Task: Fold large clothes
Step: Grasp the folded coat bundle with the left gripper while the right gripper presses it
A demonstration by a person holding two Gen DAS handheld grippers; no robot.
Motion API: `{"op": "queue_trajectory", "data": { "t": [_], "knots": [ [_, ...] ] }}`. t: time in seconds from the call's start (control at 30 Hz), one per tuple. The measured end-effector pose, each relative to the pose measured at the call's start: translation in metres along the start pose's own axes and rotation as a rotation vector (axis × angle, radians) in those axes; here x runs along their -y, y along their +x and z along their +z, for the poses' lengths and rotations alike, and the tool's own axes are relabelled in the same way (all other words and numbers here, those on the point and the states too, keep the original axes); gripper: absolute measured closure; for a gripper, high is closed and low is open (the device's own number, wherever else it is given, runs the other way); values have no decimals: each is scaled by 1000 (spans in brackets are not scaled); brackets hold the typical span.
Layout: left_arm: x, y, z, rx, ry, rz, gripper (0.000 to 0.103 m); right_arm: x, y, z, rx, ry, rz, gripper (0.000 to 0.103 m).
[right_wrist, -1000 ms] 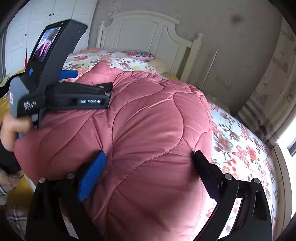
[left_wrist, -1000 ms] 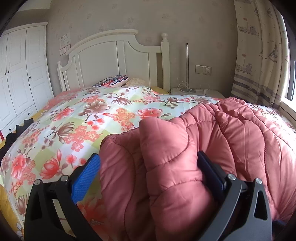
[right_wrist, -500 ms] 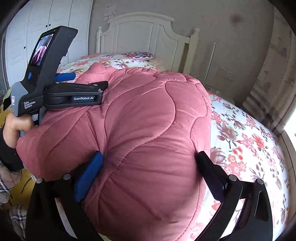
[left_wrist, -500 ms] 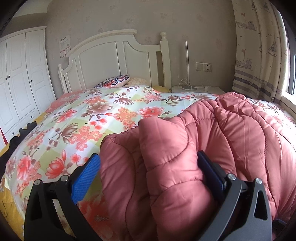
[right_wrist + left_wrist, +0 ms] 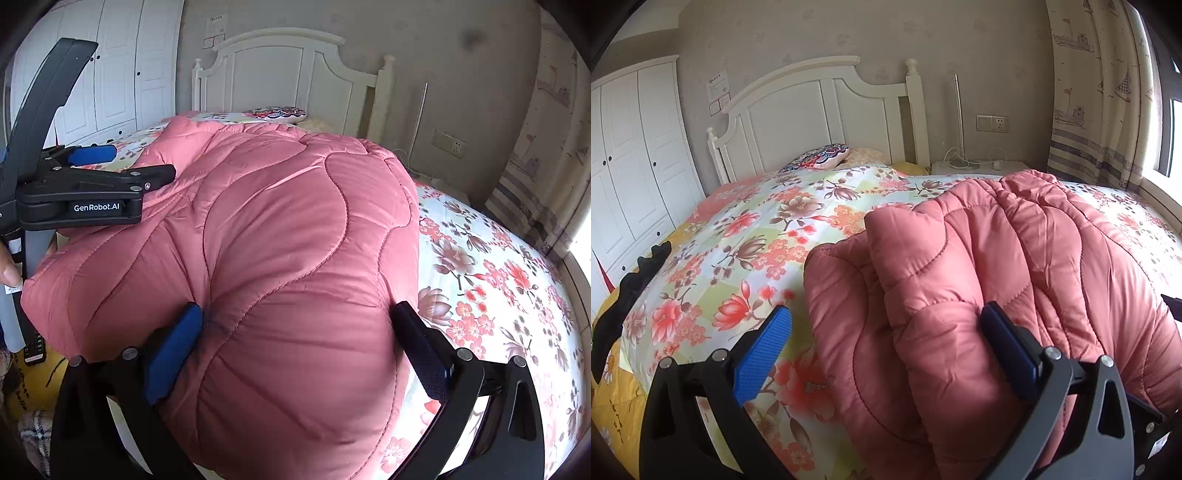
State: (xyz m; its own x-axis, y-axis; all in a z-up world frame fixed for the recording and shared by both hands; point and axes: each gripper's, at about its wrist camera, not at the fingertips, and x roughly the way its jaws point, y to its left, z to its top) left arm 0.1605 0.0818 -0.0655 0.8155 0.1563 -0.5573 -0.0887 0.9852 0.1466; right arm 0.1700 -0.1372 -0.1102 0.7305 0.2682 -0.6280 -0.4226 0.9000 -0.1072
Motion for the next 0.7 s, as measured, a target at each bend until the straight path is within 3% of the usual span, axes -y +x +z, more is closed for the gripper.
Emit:
{"op": "queue_trajectory", "data": {
  "t": [0.17, 0.27, 0.33, 0.4, 0.47, 0.6, 0.63, 0.7],
  "knots": [
    [2, -2, 4, -12, 4, 7, 2, 0, 0, 0, -1, 2, -1, 4],
    [-2, -12, 29, 1, -13, -25, 2, 1, 0, 0, 0, 10, 0, 4],
    [-6, -16, 52, 14, -48, -112, 2, 0, 0, 0, -1, 11, -2, 4],
    [-3, -9, 76, -2, -50, -261, 2, -1, 0, 0, -3, 10, -5, 4],
    [7, 13, 96, -39, -3, -359, 2, 0, 0, 0, -5, 10, -6, 4],
    [25, 71, 99, -187, 120, -337, 2, 1, -1, -2, -3, 10, 0, 4],
    [24, 85, 90, -242, 130, -342, 2, 1, -1, -2, -1, 10, 6, 4],
    [18, 93, 81, -258, 91, -372, 2, 3, -3, -1, 4, 6, 22, 4]
  ]
}}
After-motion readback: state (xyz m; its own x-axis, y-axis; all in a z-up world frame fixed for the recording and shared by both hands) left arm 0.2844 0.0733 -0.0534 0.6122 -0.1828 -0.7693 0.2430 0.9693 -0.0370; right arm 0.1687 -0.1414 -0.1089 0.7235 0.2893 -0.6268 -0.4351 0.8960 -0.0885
